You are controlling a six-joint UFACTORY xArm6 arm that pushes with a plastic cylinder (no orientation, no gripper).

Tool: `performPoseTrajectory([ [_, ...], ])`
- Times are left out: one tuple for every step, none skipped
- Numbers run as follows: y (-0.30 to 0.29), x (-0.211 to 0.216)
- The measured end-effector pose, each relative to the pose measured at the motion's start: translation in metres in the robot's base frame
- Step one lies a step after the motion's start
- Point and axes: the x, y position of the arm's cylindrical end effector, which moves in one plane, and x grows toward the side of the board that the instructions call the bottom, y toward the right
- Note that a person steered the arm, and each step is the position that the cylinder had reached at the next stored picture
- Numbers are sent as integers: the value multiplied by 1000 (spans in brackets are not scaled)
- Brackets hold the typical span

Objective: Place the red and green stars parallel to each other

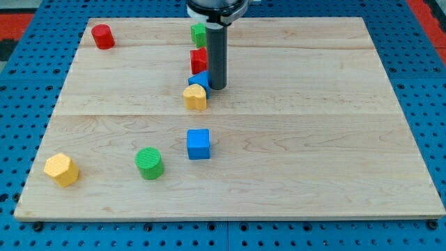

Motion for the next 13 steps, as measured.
performPoseTrajectory([
  [3,8],
  [36,-15],
  [36,-63],
  [-4,-72],
  [-48,-64],
  [-10,-88],
  [65,-138],
  [31,-179],
  [-26,-180],
  [-24,-105],
  [-11,-83],
  [2,-99],
  [-41,-121],
])
